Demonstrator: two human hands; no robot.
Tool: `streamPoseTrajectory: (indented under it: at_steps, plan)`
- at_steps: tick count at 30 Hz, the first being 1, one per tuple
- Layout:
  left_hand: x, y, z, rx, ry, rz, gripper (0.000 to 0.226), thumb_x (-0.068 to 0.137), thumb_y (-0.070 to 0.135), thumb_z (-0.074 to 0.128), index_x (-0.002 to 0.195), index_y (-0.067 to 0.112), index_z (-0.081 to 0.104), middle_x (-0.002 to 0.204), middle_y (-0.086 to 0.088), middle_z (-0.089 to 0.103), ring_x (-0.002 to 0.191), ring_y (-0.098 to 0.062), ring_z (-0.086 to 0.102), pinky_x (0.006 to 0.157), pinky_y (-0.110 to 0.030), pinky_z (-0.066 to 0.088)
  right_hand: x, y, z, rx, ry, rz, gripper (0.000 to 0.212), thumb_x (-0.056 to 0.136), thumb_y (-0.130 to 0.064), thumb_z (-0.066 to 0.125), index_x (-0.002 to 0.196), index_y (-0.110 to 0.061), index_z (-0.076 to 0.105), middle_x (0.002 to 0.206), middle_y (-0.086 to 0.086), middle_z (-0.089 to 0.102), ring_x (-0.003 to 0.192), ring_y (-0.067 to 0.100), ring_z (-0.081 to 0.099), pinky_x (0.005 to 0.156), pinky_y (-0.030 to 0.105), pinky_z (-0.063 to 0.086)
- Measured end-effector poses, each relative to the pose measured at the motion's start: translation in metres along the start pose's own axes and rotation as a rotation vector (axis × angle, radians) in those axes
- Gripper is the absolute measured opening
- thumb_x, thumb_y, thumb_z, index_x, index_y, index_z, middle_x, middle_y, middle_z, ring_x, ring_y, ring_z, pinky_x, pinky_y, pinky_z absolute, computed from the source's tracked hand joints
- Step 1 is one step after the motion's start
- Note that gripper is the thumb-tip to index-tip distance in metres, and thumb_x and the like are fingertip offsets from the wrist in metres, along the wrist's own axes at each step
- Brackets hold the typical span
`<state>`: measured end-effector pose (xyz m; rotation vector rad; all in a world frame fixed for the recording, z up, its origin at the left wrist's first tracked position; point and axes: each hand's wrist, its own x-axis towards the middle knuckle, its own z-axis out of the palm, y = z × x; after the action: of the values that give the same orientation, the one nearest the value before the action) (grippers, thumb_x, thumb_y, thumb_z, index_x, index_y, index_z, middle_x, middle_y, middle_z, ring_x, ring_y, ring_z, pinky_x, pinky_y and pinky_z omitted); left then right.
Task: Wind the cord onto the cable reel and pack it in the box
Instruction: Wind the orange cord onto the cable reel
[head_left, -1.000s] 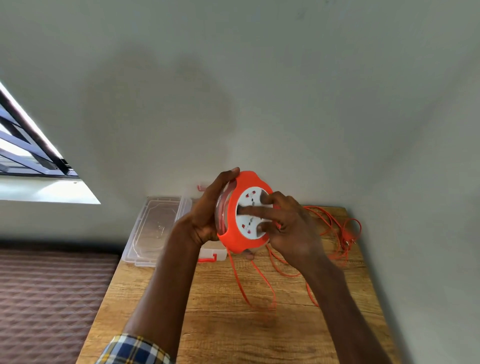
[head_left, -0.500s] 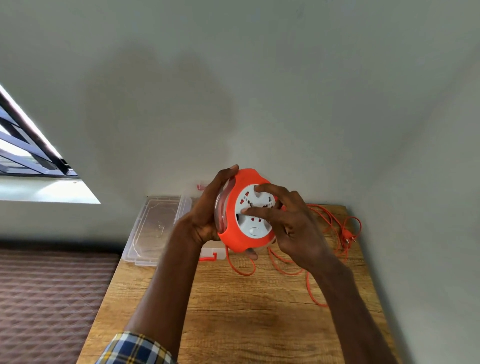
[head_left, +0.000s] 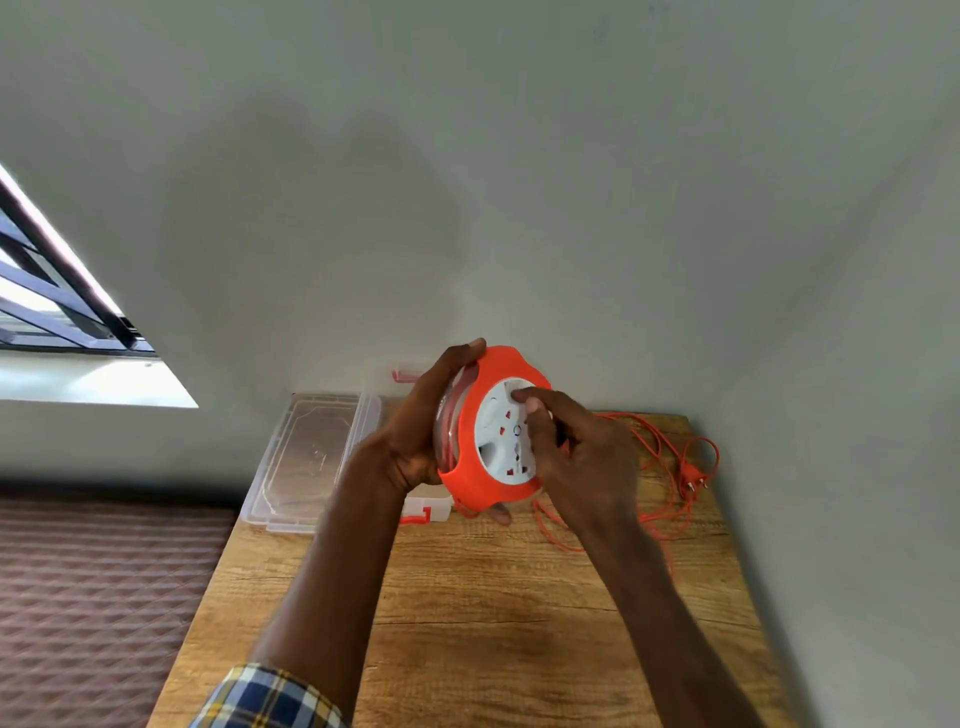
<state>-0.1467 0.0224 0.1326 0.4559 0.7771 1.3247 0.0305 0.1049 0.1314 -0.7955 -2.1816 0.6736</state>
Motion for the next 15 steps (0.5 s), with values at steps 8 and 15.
streamPoseTrajectory:
  at_steps: [8, 15]
  plan:
    - [0.000, 0.007, 0.004, -0.090, -0.032, 0.068, 0.064, 0.101, 0.066, 0.053, 0.137, 0.016, 0.070, 0.135, -0.016, 0.071, 0.123, -0.037, 0.066, 0.108, -0.055, 0.048, 0.002, 0.012, -0.012, -0.083, 0.032, -0.354, 0.040, 0.095, -0.010, 0.058, 0.122, -0.037, 0.072, 0.098, -0.018, 0.060, 0.086, 0.014, 0.045, 0.063, 0.029, 0.040]
    - [-0.004, 0.002, -0.006, -0.009, -0.052, -0.014, 0.065, 0.101, 0.068, 0.053, 0.134, 0.014, 0.070, 0.127, -0.015, 0.074, 0.114, -0.034, 0.070, 0.104, -0.052, 0.052, 0.011, 0.011, -0.021, 0.007, -0.261, -0.470, 0.072, 0.075, 0.013, 0.063, 0.114, -0.046, 0.074, 0.149, -0.020, 0.046, 0.108, 0.018, 0.048, 0.079, 0.034, 0.048]
